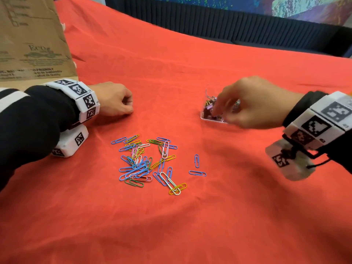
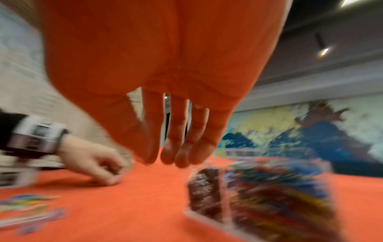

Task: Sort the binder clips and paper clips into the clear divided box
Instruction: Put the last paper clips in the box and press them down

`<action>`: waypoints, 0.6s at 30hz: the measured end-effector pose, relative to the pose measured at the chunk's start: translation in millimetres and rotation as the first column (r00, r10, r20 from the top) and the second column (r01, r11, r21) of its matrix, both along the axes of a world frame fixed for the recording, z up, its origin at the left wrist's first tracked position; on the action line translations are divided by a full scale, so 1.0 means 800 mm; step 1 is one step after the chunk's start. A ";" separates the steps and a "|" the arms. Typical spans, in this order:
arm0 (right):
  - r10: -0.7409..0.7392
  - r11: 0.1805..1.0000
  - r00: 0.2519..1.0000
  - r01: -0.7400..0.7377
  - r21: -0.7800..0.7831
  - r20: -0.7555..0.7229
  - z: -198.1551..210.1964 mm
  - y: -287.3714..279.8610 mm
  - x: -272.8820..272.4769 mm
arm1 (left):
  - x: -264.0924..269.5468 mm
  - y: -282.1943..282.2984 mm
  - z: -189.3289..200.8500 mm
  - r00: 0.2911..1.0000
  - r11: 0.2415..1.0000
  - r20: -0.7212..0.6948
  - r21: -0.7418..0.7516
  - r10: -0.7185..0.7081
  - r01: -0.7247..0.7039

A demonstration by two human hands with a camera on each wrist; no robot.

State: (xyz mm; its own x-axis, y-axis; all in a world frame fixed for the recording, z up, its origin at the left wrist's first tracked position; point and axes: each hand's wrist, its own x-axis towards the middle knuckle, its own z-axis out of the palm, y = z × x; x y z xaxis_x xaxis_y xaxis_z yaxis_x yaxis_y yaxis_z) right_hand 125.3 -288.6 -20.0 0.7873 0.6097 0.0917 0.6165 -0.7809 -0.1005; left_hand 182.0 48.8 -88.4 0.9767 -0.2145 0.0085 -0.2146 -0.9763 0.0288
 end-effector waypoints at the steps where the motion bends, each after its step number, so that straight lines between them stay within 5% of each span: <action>1: 0.070 0.996 0.990 -0.077 -0.049 -0.119 -0.007 0.015 -0.015 | 0.000 -0.001 0.000 1.000 1.000 0.010 0.007 -0.004 0.004; 3: 0.157 0.969 0.949 -0.201 -0.144 -0.272 -0.022 0.039 -0.039 | -0.001 -0.002 0.001 1.000 1.000 0.022 0.014 -0.003 0.003; 6: 0.234 0.936 0.946 -0.282 -0.213 -0.225 -0.038 0.053 -0.056 | -0.001 -0.001 0.001 1.000 1.000 0.019 0.006 -0.004 0.004; 14: 0.236 0.925 0.966 -0.258 -0.278 -0.111 -0.044 0.059 -0.070 | 0.000 -0.001 0.001 1.000 1.000 0.016 -0.023 -0.011 0.011; 18: 0.186 0.938 0.958 -0.239 -0.252 -0.218 -0.028 0.067 -0.059 | 0.000 0.000 0.000 1.000 1.000 0.014 -0.030 -0.006 0.007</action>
State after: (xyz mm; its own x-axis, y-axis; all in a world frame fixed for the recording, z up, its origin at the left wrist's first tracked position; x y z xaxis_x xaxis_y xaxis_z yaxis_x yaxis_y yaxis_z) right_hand 78.3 -235.4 -42.6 0.6229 0.7450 -0.2386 0.7616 -0.6472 -0.0328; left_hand 182.2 48.5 -88.5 0.9750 -0.2203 0.0283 -0.2215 -0.9736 0.0551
